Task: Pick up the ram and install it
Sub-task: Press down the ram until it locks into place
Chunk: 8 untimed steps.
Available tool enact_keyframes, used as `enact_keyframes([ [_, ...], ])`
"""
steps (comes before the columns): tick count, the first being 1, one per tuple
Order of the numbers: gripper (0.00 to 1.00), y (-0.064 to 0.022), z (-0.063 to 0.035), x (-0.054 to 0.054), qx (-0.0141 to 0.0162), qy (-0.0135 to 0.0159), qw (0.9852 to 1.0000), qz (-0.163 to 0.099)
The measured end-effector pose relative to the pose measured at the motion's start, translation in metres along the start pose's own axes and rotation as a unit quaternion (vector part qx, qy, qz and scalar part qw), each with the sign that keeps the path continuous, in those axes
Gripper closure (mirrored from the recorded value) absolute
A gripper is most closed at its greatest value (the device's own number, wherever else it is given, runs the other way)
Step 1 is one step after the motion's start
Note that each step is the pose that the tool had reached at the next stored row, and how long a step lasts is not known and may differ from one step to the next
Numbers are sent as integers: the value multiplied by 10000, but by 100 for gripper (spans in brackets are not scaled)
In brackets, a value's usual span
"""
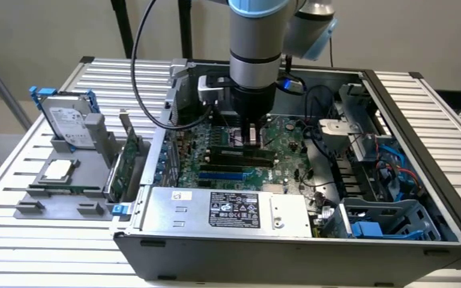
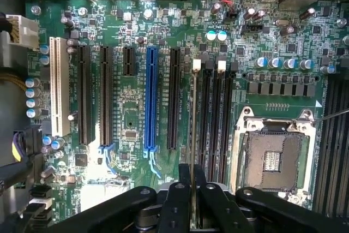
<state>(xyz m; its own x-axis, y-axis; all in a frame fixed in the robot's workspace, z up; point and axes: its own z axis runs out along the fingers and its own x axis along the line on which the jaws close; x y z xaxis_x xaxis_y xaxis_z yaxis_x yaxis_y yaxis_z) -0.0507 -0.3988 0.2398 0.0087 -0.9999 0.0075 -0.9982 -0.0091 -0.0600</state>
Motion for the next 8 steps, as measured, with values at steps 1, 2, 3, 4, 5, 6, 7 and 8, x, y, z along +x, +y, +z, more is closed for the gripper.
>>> enact_keyframes([
  [1,100,9,0,0,29,0,10000,-1],
  [2,100,22,-1,-1,63,0,10000,-2],
  [3,100,37,-2,-1,97,1,10000,-2],
  [4,100,53,-3,-1,137,1,9999,-2],
  [5,100,72,-3,-1,183,1,9998,-2],
  [6,100,91,-2,-2,240,1,9997,-2],
  [7,100,107,0,-2,296,2,9996,-2],
  [8,100,121,5,-3,352,3,9994,-1],
])
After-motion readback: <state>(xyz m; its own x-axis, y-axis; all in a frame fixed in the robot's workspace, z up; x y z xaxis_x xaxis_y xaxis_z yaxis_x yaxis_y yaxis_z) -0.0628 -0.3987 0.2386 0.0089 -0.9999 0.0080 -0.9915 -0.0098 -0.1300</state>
